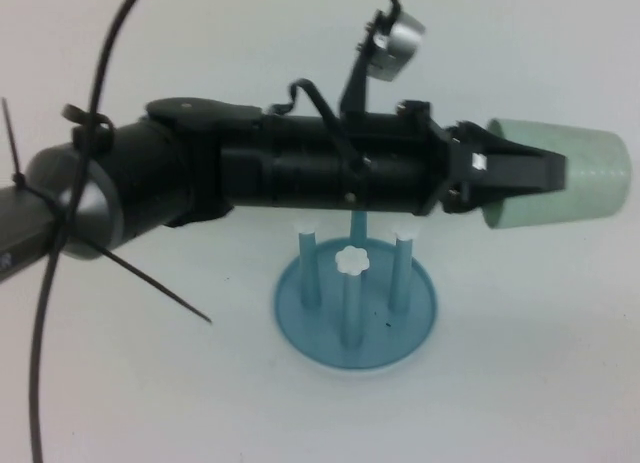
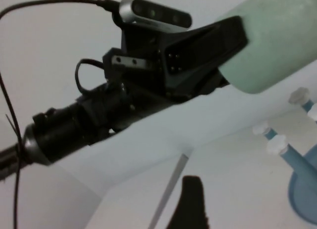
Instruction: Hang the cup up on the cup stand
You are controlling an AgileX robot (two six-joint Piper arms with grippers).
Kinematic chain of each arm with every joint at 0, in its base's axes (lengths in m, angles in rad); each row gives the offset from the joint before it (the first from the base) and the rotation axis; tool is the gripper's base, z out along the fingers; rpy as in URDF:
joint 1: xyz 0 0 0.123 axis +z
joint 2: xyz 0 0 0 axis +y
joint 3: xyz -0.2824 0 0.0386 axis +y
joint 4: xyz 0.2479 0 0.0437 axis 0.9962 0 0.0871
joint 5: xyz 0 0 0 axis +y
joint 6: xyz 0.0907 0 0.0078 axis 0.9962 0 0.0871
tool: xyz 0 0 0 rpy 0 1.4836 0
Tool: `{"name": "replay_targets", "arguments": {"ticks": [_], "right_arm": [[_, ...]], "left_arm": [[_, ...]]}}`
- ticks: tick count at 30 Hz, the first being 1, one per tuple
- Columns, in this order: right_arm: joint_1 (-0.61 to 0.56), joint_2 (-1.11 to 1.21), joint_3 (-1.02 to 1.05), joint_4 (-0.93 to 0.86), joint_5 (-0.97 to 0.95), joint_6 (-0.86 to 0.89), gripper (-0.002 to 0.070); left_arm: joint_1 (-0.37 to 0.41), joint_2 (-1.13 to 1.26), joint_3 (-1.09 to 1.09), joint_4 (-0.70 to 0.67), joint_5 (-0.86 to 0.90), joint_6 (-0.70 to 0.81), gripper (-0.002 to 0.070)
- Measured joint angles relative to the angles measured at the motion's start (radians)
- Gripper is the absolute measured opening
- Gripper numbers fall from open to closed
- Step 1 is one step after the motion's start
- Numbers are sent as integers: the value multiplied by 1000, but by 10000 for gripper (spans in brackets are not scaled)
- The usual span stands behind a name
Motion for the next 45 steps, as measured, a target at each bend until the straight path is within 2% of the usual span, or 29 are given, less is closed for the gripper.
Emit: {"name": "replay_targets", "arguments": {"ticks": [4, 8, 18, 24, 32, 36, 45], "right_arm": [[0, -6, -1, 8, -4, 120, 568], [0, -6, -1, 14, -64, 385, 568], [0, -6, -5, 22, -227, 695, 568], [0, -6, -5, 30, -298, 745, 578], [0, -6, -34, 35, -358, 752, 681], [0, -6, -40, 40, -420, 754, 690], [0, -6, -54, 44, -443, 793, 693]], "left_arm": [[-99, 0, 0, 0, -67, 32, 11], [-164, 0, 0, 0, -184, 12, 11], [-170, 0, 0, -4, -304, -257, 11], [-180, 0, 0, -6, -298, -304, 11], [-228, 0, -26, -6, -307, -330, 11], [-250, 0, -69, -6, -291, -330, 11], [-358, 0, -80, -6, -318, -316, 11]]}}
